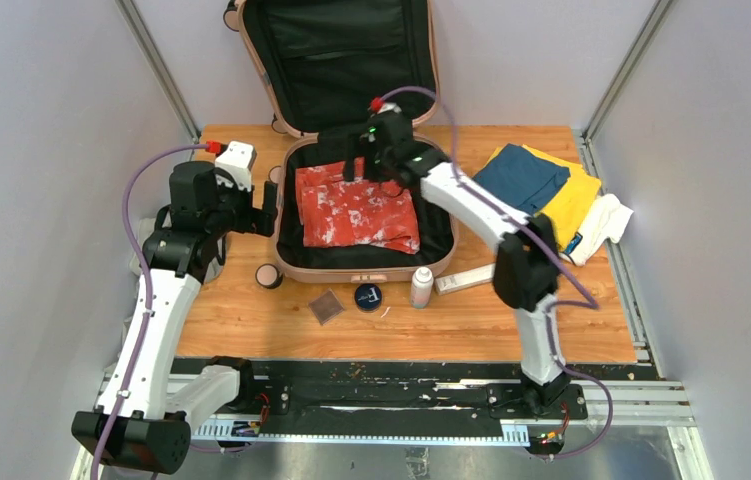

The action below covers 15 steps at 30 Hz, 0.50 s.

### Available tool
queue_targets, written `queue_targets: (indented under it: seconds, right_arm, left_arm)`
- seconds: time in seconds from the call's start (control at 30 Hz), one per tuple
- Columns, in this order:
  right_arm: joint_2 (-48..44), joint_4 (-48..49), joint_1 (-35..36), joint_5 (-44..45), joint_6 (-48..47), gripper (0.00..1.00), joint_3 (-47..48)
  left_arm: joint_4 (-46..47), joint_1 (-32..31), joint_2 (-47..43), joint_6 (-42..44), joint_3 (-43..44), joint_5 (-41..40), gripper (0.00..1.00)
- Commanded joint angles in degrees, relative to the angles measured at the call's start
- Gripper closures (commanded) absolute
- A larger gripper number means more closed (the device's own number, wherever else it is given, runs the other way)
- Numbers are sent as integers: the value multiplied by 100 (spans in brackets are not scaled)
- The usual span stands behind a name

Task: Pack the luggage
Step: Place the clothes in the luggage, then pick up the clothes from the corner of the board.

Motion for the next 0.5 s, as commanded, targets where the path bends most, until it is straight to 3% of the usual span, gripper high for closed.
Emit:
queue_targets:
  seconds: [0.0, 0.13, 0.27, 0.47]
  right_arm:
    - [-1585, -257, -839, 765, -449, 0, -890]
    - [-2482, -499, -2075, 814, -97, 0, -1858]
    - [-2621, -505, -3185, 284, 169, 0, -2429]
    - [-1551, -1179, -3207, 1068, -80, 0, -1377]
  left_arm:
    - [-160, 33, 120, 72, 271, -16, 0]
    - [-157, 33, 147, 102, 270, -27, 0]
    - [-150, 29, 210, 101, 236, 60, 0]
    - [-96, 29, 385, -16, 197, 248, 0]
